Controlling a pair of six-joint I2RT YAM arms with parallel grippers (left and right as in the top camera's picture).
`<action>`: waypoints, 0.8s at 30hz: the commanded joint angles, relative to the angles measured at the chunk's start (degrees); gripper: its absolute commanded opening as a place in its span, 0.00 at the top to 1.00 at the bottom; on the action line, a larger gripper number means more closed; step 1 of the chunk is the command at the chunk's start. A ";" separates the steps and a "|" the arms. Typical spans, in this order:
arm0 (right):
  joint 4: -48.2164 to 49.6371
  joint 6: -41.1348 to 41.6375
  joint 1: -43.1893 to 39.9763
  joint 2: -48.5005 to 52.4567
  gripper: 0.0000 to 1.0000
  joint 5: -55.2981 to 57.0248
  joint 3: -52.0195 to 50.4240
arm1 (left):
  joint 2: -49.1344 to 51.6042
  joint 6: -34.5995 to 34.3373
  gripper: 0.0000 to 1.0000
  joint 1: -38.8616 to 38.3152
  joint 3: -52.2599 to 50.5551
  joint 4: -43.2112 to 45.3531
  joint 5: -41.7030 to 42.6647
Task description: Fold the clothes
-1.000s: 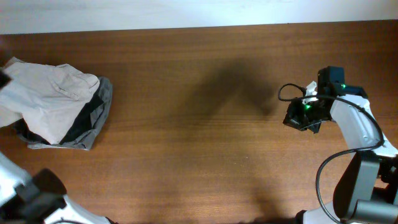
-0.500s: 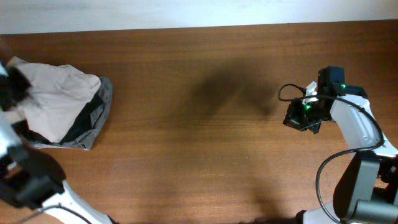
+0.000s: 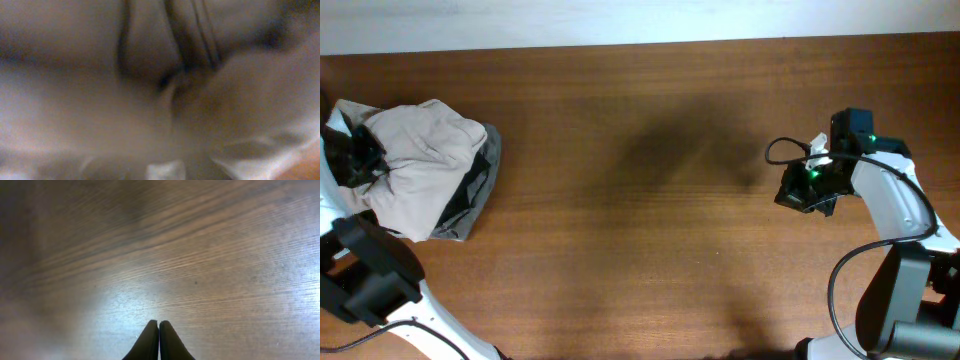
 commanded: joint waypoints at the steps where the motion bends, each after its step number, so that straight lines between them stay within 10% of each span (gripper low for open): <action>1: 0.15 -7.21 -0.35 -4.59 0.92 -4.00 4.61 | -7.93 0.72 0.52 -1.16 10.29 -5.18 1.68; 8: 0.83 -14.14 -0.35 -18.14 0.90 -5.86 13.73 | -20.63 3.91 0.36 -4.96 21.92 -11.85 2.45; 12: 0.81 -19.15 -0.35 -25.94 0.85 -11.15 17.44 | -28.41 6.47 0.01 -8.22 21.94 -12.55 2.34; 18: 1.11 -21.97 -0.35 -36.52 0.66 -14.43 18.34 | -36.70 6.45 0.01 -10.03 21.16 -14.71 2.29; 20: 1.14 -21.94 -0.35 -38.51 0.53 -14.23 18.34 | -39.04 6.47 0.01 -10.03 20.15 -14.71 2.27; 22: 1.25 -21.94 -0.37 -39.76 0.01 -14.23 18.34 | -41.00 6.47 0.01 -9.99 19.71 -14.71 2.29; 24: 1.25 -21.94 -0.37 -40.54 0.01 -14.21 18.34 | -42.47 6.45 0.01 -9.99 19.71 -14.62 2.49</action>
